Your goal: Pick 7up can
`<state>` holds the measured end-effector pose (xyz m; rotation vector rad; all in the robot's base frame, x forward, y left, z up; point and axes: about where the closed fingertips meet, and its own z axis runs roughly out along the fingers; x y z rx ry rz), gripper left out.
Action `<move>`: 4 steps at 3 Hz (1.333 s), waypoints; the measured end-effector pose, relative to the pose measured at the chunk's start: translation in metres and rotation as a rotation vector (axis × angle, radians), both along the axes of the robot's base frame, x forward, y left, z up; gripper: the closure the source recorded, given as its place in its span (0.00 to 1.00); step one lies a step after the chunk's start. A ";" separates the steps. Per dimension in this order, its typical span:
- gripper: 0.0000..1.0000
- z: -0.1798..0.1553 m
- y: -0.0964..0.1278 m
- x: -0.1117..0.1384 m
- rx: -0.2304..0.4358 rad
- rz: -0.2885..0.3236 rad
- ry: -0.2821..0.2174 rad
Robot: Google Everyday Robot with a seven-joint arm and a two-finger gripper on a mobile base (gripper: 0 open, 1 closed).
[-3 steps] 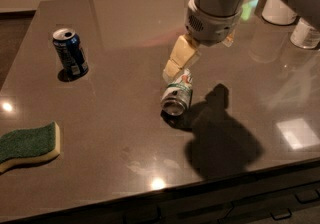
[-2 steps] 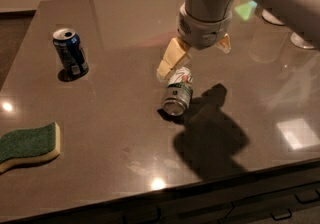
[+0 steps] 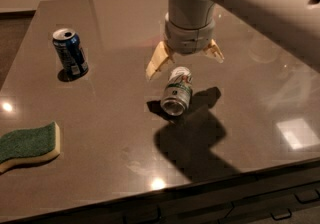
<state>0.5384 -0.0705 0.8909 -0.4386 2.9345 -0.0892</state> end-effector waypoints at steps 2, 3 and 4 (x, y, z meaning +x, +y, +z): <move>0.00 -0.025 0.015 -0.014 0.017 -0.124 0.048; 0.00 -0.033 0.018 -0.018 0.030 -0.152 0.069; 0.18 -0.038 0.020 -0.018 0.038 -0.158 0.081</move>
Offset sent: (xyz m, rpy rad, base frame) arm -0.0263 0.0179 -0.0390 0.0218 0.0969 -0.1931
